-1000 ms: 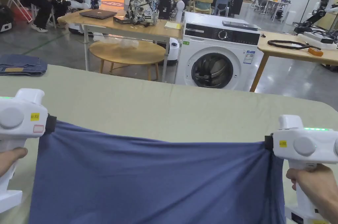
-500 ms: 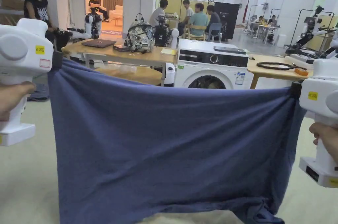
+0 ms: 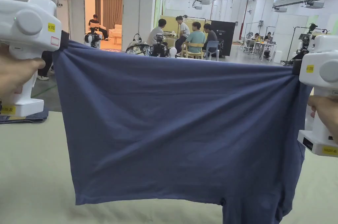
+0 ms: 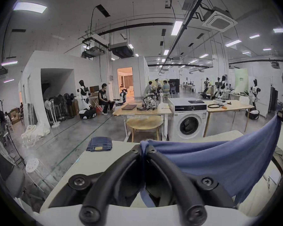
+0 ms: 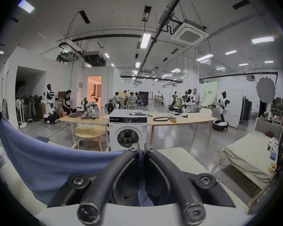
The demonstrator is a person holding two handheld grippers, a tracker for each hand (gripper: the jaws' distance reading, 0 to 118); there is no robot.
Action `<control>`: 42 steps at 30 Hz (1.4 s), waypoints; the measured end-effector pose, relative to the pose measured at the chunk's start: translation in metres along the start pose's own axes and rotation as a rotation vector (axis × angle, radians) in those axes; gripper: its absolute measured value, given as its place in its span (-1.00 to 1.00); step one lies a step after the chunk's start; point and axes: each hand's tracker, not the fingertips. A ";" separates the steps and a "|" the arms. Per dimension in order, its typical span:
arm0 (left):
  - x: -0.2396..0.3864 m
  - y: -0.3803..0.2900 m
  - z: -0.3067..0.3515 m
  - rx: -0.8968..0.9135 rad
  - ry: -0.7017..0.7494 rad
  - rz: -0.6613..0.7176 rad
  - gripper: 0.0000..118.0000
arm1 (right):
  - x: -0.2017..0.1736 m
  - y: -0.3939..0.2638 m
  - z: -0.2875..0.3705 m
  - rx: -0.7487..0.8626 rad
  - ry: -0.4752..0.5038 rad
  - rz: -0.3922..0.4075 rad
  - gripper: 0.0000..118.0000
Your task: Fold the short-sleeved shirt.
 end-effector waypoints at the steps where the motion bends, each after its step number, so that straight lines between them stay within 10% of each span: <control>1: -0.001 0.005 -0.005 0.004 0.006 0.002 -1.00 | -0.002 0.005 -0.006 0.006 -0.002 0.005 -0.97; 16: -0.007 0.022 -0.029 0.039 0.046 -0.025 -1.00 | -0.032 0.011 -0.041 0.078 0.003 0.042 -0.97; 42: -0.029 -0.293 0.142 -0.250 -0.136 0.109 -1.00 | 0.014 -0.280 0.177 -0.270 0.020 0.192 -0.97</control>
